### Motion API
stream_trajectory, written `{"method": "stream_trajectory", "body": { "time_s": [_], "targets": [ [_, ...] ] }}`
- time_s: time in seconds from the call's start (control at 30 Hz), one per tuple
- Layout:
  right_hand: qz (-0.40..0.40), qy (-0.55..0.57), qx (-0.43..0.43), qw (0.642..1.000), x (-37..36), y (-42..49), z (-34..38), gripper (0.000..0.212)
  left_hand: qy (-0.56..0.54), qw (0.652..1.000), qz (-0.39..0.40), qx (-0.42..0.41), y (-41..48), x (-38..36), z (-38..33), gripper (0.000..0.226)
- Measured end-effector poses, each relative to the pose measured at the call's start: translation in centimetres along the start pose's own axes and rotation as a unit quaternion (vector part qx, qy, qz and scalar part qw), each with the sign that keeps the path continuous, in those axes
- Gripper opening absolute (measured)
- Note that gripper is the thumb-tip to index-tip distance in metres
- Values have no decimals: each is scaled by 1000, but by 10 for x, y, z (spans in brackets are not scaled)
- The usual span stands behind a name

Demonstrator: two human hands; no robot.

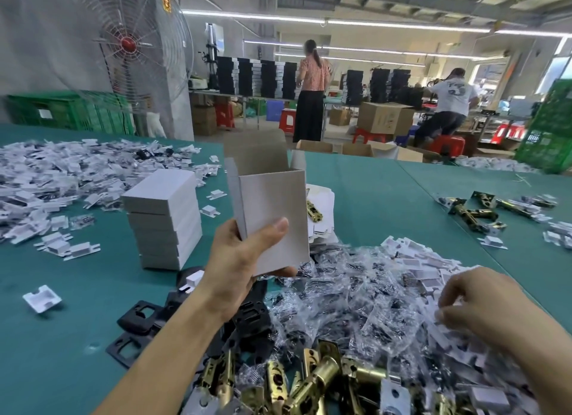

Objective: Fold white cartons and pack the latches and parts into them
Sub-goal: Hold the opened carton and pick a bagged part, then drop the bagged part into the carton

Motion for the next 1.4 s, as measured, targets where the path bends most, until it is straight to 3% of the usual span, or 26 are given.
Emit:
{"method": "stream_trajectory", "body": {
  "time_s": [0.17,0.27,0.37,0.47,0.6,0.77,0.9,1.07,1.4],
  "targets": [
    [-69,111,39,991,8,-7,15,20,8,1000,-18,-19,0,-1,8,30],
    [-181,272,70,942,29,-17,38,13,-30,999,-17,-23,2,-2,13,40],
    [-216,388,132,886,49,-27,70,13,-81,996,9,-33,5,-1,14,35],
    [-196,409,205,867,59,-31,100,26,-66,996,6,-54,5,-1,15,27],
    [-196,418,271,844,65,-35,129,39,44,995,-36,-82,4,-1,18,22],
    [-316,418,317,791,69,-37,149,19,145,986,-36,-72,6,1,28,21],
    [-394,343,303,797,70,-27,156,21,197,977,-37,-73,6,3,29,16],
    [-403,270,319,814,58,-12,160,10,222,972,-35,-72,6,3,29,16],
    [-358,258,317,840,42,-3,169,9,256,965,-40,-39,9,7,34,12]
  ]
}}
Point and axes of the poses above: each hand's wrist, its own y-axis towards the middle knuckle, its own x-axis out of the back of the hand, z = x × y, the point moved 1 cm from there along y, towards the middle knuckle, and after that the axes turned 9 degrees about -z, right-handed, at the moved point
